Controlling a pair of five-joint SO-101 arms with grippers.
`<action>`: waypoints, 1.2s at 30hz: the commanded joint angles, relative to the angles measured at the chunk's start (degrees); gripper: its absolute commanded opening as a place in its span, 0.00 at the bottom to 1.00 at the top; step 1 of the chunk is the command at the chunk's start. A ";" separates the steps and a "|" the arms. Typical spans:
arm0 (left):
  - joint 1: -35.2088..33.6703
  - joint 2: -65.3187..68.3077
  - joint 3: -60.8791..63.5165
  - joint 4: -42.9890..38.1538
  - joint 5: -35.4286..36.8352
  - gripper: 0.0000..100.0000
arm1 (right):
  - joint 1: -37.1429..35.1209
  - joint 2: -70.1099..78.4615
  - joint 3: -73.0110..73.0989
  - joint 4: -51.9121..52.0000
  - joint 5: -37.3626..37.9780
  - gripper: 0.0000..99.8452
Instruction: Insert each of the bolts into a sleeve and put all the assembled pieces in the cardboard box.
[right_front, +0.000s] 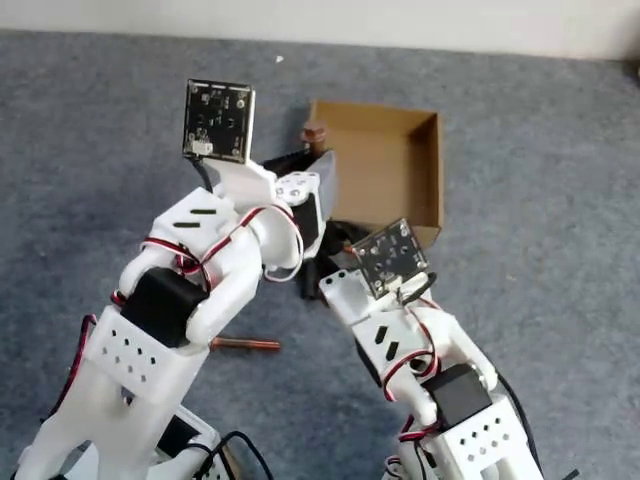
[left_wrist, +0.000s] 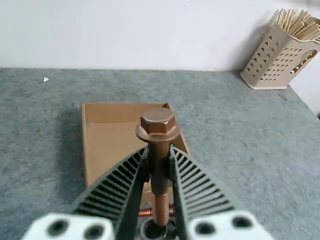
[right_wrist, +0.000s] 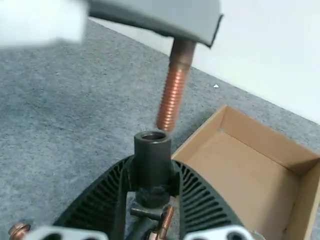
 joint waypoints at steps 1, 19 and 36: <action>1.10 -1.36 -0.22 0.79 0.62 0.00 | -0.57 -1.19 -0.92 -2.07 0.53 0.01; 1.27 -1.36 5.23 0.79 0.88 0.00 | 0.31 -1.27 -0.92 -2.07 0.53 0.01; 4.79 -1.45 3.38 0.88 8.44 0.00 | 5.49 -1.27 -1.01 -9.80 -3.08 0.01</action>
